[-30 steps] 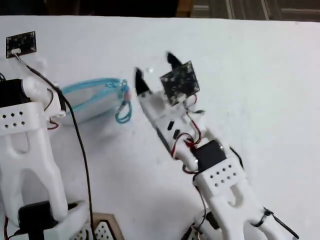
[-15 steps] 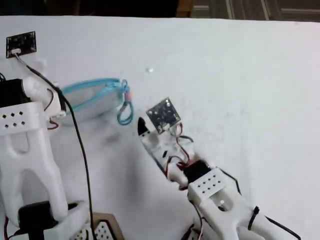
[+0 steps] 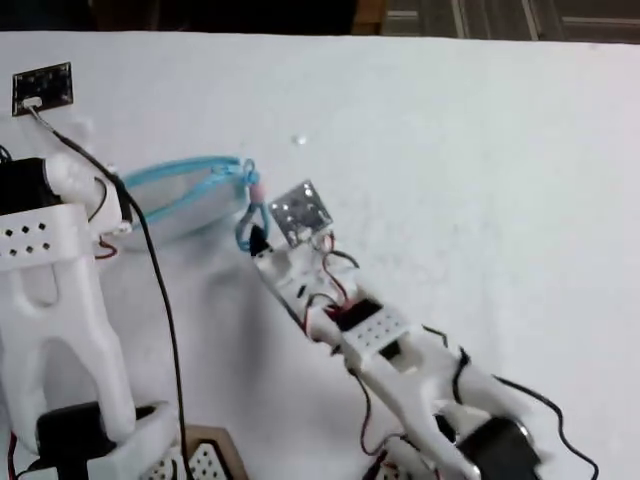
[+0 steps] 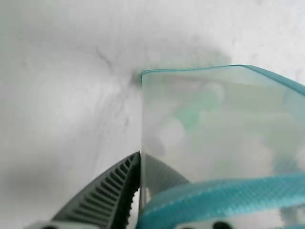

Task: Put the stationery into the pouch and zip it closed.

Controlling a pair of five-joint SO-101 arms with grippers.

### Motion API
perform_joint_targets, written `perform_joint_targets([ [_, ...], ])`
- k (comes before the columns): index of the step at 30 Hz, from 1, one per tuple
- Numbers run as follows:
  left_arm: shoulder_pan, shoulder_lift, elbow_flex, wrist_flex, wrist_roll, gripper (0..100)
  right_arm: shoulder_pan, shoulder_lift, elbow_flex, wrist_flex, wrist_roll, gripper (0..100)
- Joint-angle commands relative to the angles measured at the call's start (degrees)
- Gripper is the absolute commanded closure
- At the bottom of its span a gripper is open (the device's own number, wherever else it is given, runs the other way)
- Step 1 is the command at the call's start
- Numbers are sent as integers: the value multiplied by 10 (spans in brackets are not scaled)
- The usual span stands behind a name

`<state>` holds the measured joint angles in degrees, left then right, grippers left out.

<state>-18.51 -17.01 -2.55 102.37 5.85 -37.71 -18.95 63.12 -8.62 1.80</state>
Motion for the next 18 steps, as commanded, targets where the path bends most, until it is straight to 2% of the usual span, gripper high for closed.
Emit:
perform_joint_targets([
  [1, 1, -6, -4, -1, -5, 978, 18, 52, -52, -43, -6, 737],
  [9, 1, -6, -4, -1, -5, 978, 58, 166, -121, -132, -1, 746],
  [11, 1, -5, -4, -1, -5, 978, 55, 189, -121, -181, 25, 793],
  [15, 1, -5, -4, -1, -5, 978, 54, 207, -110, -281, 67, 981],
  [18, 0, -5, -4, -1, -5, 978, 58, 203, -94, -311, 76, 952],
])
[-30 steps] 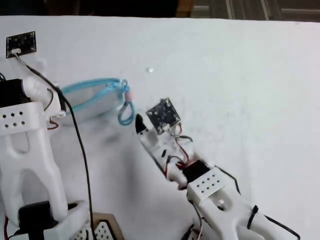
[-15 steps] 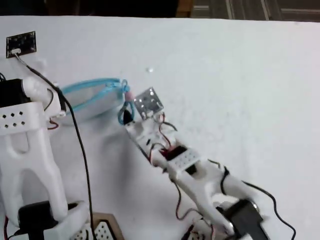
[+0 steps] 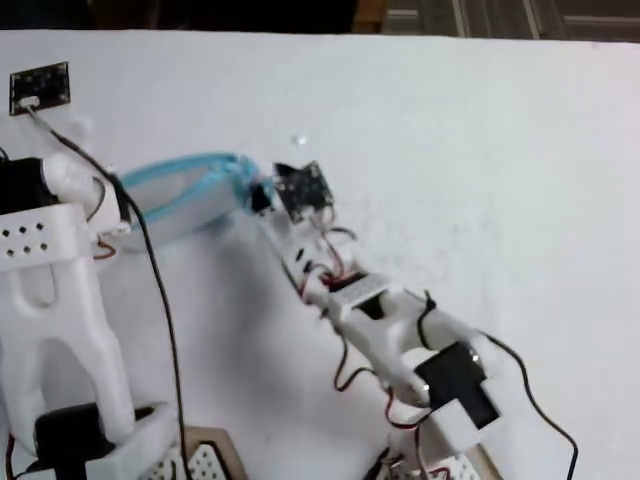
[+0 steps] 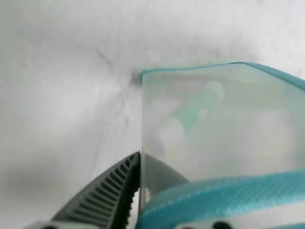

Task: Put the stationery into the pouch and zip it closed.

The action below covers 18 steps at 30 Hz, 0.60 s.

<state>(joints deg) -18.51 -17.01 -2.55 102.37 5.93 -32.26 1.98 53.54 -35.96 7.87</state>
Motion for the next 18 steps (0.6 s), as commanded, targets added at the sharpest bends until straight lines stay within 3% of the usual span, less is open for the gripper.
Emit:
perform_joint_targets([
  [1, 0, -6, -4, -1, -6, 978, 5, -12, 10, -43, 19, 960],
  [11, 0, -6, -4, -1, -6, 978, 51, -180, 119, -76, 26, 982],
  [14, 0, -6, -4, -1, -6, 978, 85, -257, 123, -22, 6, 982],
  [18, 1, -1, -18, -4, -8, 978, 119, -388, 116, 95, -85, 982],
])
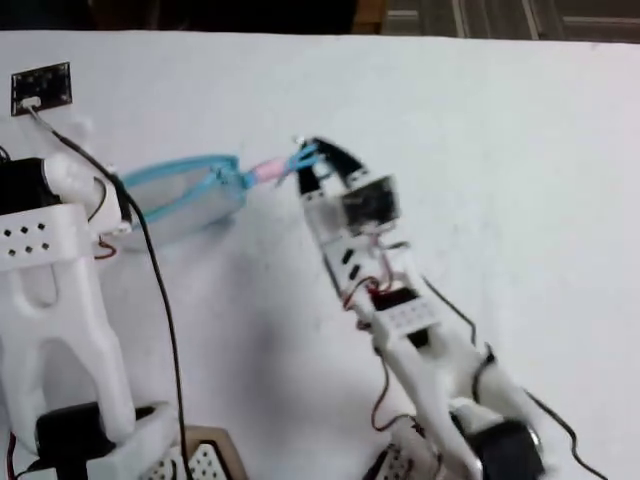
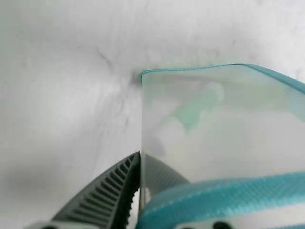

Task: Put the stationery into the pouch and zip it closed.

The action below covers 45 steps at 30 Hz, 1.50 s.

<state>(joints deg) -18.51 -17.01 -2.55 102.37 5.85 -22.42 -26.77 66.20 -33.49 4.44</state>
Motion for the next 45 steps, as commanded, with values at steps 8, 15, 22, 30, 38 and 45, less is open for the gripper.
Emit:
perform_joint_targets([
  [8, 38, 0, -120, -14, -27, 976, 9, -335, -111, 326, -66, 982],
  [15, 98, -1, -172, -47, -26, 783, -56, -364, -271, 499, -66, 982],
  [22, 129, -6, -177, -84, -25, 753, -130, -315, -407, 572, -62, 982],
  [30, 126, -6, -273, -57, -26, 753, -131, -190, -556, 572, -65, 982],
  [38, 73, -9, -391, 1, 15, 756, -131, -76, -622, 571, -65, 982],
  [45, 15, -158, -338, 2, 60, 752, -131, -46, -633, 570, -65, 982],
])
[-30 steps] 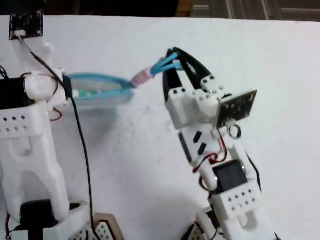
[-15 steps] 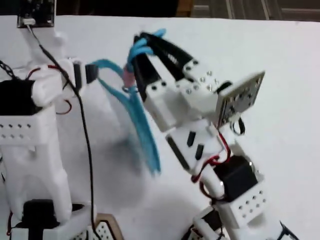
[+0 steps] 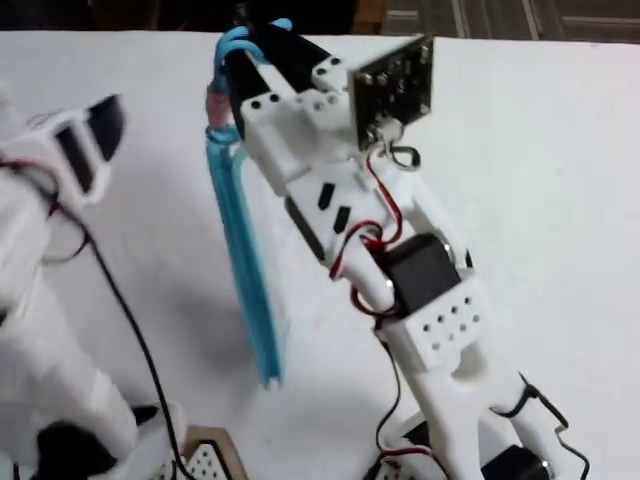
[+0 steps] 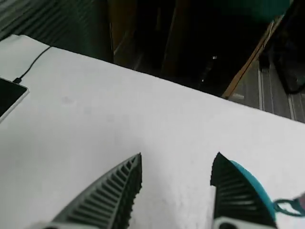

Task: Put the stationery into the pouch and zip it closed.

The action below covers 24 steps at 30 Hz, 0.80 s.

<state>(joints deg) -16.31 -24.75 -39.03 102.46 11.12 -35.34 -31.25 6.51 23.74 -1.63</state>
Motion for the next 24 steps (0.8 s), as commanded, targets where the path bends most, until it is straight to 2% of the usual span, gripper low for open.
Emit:
perform_joint_targets([
  [1, -7, -115, 52, 1, 6, 752, -2, -1, -36, -2, -4, 982],
  [4, 26, -218, 150, 0, 2, 751, -2, 1, -36, -2, -2, 982],
  [8, 119, -344, 303, -3, -35, 743, -2, 1, -36, -2, -4, 982],
  [12, 197, -393, 418, -16, -44, 713, -2, -2, -36, -2, -2, 982],
  [17, 217, -377, 504, -72, -38, 712, -2, -3, -36, -2, -2, 982],
  [24, 220, -342, 509, -142, 0, 722, -2, -3, -35, 0, -2, 982],
])
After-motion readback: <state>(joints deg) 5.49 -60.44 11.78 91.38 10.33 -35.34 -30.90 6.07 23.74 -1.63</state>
